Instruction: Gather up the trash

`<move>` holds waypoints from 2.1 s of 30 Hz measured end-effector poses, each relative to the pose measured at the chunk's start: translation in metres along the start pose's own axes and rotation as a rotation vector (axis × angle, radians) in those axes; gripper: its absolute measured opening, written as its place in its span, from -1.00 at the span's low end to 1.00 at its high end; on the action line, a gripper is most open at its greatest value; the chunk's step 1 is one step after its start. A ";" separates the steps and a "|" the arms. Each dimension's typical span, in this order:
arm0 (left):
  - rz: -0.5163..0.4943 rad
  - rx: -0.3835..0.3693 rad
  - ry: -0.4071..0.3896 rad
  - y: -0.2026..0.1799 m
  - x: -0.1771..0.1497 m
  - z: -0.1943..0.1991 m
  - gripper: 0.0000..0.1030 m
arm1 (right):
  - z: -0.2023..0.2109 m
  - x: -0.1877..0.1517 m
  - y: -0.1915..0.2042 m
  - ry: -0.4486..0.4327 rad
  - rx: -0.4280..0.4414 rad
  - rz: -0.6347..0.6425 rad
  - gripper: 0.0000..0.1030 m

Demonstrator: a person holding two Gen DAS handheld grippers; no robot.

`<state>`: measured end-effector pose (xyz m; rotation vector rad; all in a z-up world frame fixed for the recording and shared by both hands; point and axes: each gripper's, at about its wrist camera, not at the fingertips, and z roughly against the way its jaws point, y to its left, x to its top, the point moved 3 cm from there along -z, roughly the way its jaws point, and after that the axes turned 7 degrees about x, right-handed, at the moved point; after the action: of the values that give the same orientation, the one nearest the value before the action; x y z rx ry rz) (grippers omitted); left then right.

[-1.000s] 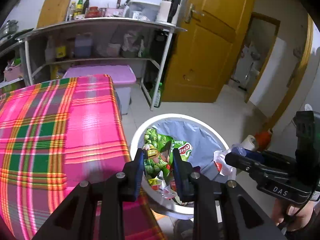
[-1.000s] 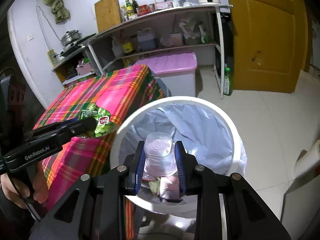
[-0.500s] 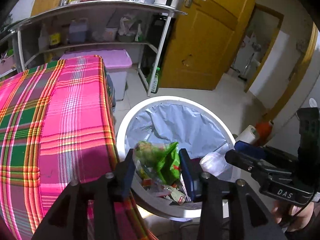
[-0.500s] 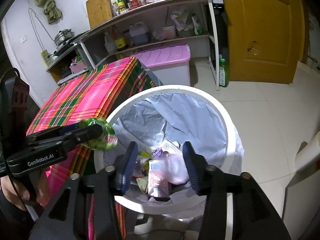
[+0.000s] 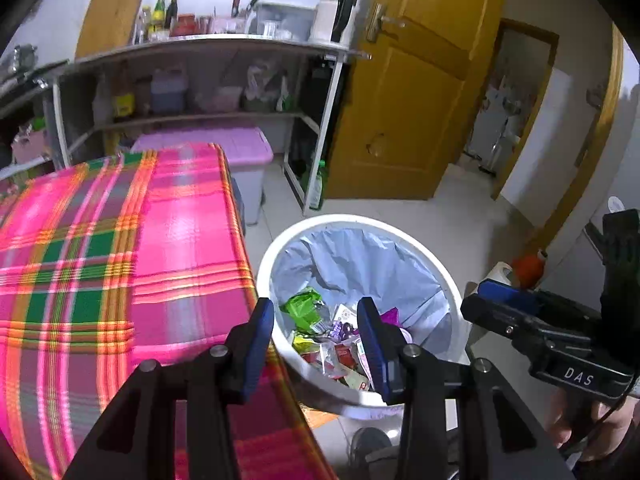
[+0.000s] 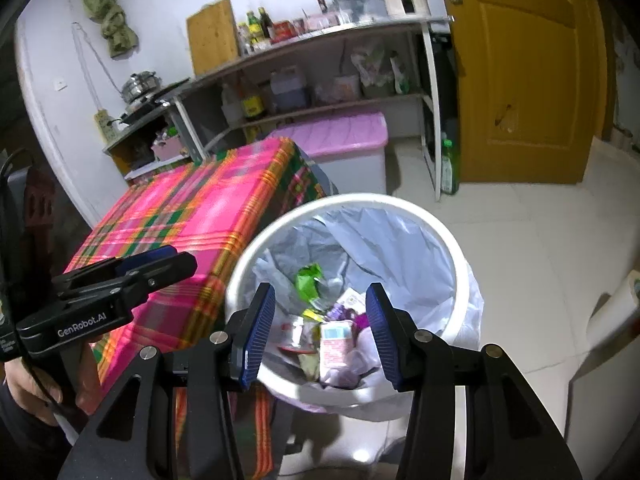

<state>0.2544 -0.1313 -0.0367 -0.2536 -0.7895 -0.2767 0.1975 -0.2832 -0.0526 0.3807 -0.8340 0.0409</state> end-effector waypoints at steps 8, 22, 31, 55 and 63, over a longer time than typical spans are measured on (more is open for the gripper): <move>-0.002 0.075 -0.105 0.010 -0.010 0.070 -0.16 | 0.037 -0.003 0.046 -0.080 0.020 0.081 -0.06; 0.020 0.204 -0.182 0.032 -0.060 0.147 -0.16 | 0.077 -0.034 0.090 -0.115 0.000 0.134 -0.05; 0.057 0.235 -0.179 0.039 -0.105 0.173 -0.16 | 0.088 -0.065 0.107 -0.107 -0.020 0.168 0.00; 0.134 0.297 -0.157 0.041 -0.153 0.207 -0.16 | 0.100 -0.107 0.126 -0.079 -0.002 0.189 0.00; 0.138 0.304 -0.145 0.040 -0.155 0.205 -0.16 | 0.100 -0.107 0.129 -0.078 0.002 0.194 0.00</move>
<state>0.0281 -0.0045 -0.0154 -0.0408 -0.9408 -0.0058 0.0298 -0.1857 -0.0295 0.3043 -0.9461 0.2081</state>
